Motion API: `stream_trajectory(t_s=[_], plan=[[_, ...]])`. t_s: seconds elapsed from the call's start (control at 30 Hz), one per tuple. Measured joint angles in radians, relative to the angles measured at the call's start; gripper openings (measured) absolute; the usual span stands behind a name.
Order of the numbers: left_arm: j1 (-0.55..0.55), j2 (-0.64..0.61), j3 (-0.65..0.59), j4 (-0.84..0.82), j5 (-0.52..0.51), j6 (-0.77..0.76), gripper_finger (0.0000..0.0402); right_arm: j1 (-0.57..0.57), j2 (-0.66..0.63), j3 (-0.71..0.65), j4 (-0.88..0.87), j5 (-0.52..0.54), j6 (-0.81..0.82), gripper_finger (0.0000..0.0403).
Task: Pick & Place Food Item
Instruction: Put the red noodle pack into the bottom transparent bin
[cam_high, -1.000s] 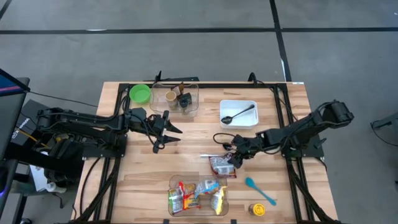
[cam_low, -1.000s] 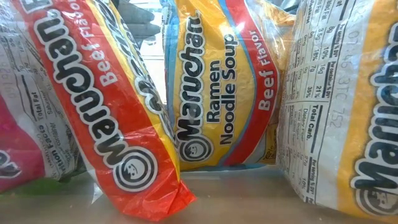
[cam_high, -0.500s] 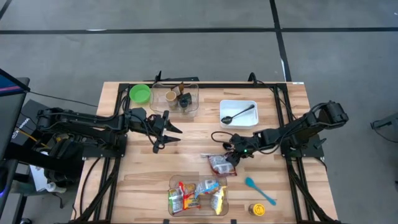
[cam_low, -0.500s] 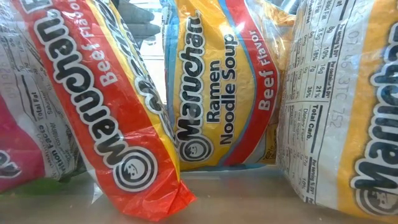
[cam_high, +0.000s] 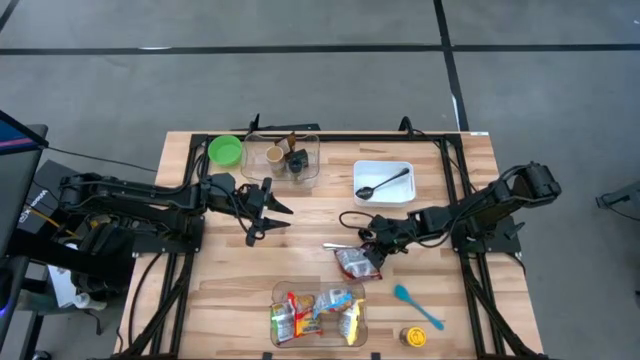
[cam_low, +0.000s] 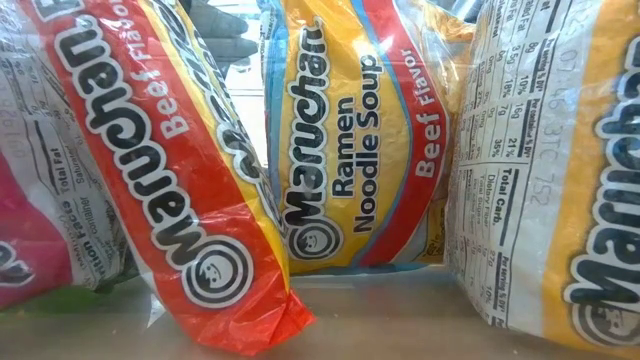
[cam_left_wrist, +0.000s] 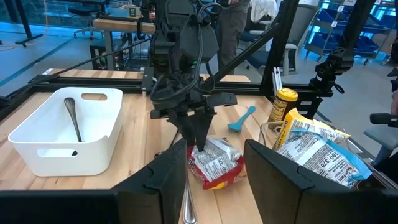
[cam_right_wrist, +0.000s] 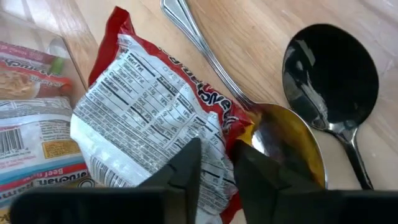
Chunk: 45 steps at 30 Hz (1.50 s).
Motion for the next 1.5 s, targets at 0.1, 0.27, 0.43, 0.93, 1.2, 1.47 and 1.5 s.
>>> stream_trajectory(t_s=[0.1, 0.27, 0.43, 0.93, 1.2, 1.47, 1.5], plan=[[0.000, 0.000, 0.000, 0.000, 0.000, 0.000, 0.0157, 0.000, 0.000, -0.001, 0.000, 0.003, -0.019, 0.0064], [0.000, 0.000, 0.000, 0.000, 0.000, 0.000, 0.0154, 0.000, 0.001, -0.002, 0.006, 0.003, -0.050, 0.0046], [0.000, 0.000, 0.000, 0.000, 0.000, 0.000, 0.0154, 0.000, 0.001, -0.001, 0.012, 0.003, -0.074, 0.0024], [0.000, 0.000, 0.000, 0.000, 0.000, 0.000, 0.0153, 0.000, 0.001, 0.096, 0.000, 0.008, -0.256, 0.0003], [0.000, 0.000, 0.000, 0.000, 0.000, 0.000, 0.0153, 0.002, 0.001, 0.164, -0.074, 0.030, -0.341, 0.0002], [0.000, 0.000, 0.000, 0.000, 0.000, 0.000, 0.0153, 0.003, 0.001, 0.261, -0.207, 0.092, -0.397, 0.0002], [0.000, 0.000, 0.000, 0.000, 0.000, 0.000, 0.0153, 0.003, 0.001, 0.271, -0.225, 0.103, -0.402, 0.0002]])
